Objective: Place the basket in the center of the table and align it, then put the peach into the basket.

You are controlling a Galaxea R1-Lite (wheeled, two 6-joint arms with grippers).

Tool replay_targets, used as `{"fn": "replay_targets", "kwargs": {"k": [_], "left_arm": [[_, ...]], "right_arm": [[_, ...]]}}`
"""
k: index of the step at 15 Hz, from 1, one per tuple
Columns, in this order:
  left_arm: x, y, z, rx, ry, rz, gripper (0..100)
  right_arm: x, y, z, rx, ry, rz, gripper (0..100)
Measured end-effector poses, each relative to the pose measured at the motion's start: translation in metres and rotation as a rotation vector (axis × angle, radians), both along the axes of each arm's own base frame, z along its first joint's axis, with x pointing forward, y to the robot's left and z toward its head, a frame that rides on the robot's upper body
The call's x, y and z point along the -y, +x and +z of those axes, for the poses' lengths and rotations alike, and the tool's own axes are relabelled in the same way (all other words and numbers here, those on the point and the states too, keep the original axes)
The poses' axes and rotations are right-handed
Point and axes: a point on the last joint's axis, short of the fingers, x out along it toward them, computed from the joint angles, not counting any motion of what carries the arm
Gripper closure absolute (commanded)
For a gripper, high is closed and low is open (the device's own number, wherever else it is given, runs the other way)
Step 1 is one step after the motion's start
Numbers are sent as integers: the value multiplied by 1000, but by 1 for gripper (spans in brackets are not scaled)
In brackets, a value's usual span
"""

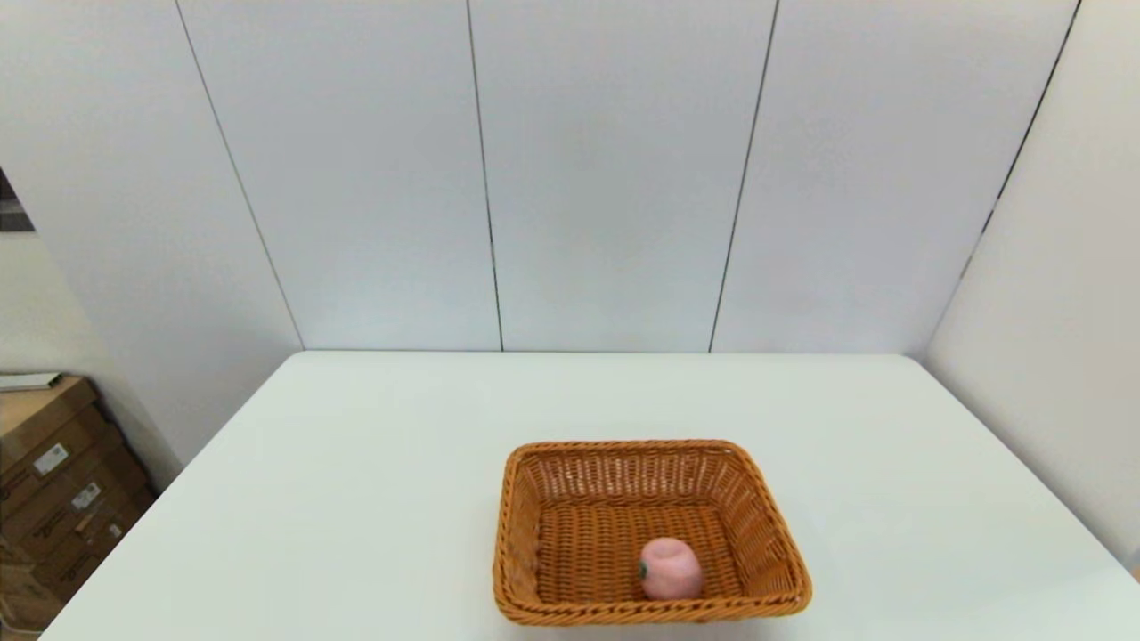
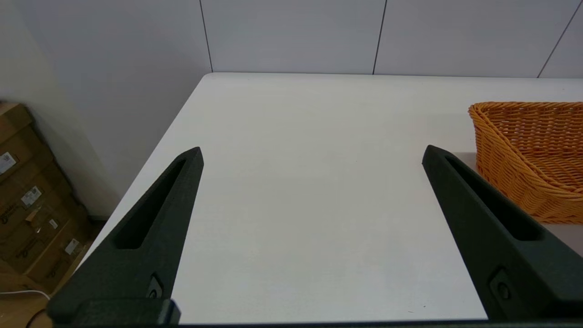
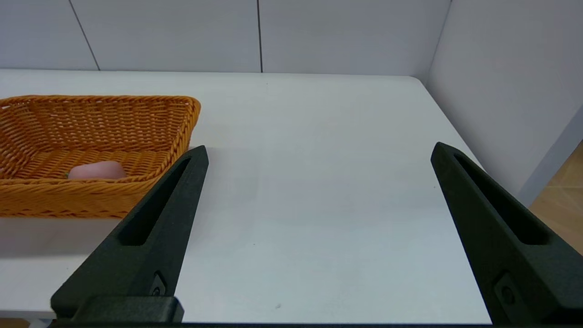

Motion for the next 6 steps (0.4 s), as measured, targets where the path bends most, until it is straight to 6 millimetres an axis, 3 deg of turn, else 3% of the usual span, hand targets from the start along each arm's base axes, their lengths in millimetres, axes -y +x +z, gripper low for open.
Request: {"fn": "replay_targets", "kwargs": {"k": [6], "left_arm": [[0,0,0,0,-1,0,0]], "right_arm": [[0,0,0,1,26,-5,0]]}}
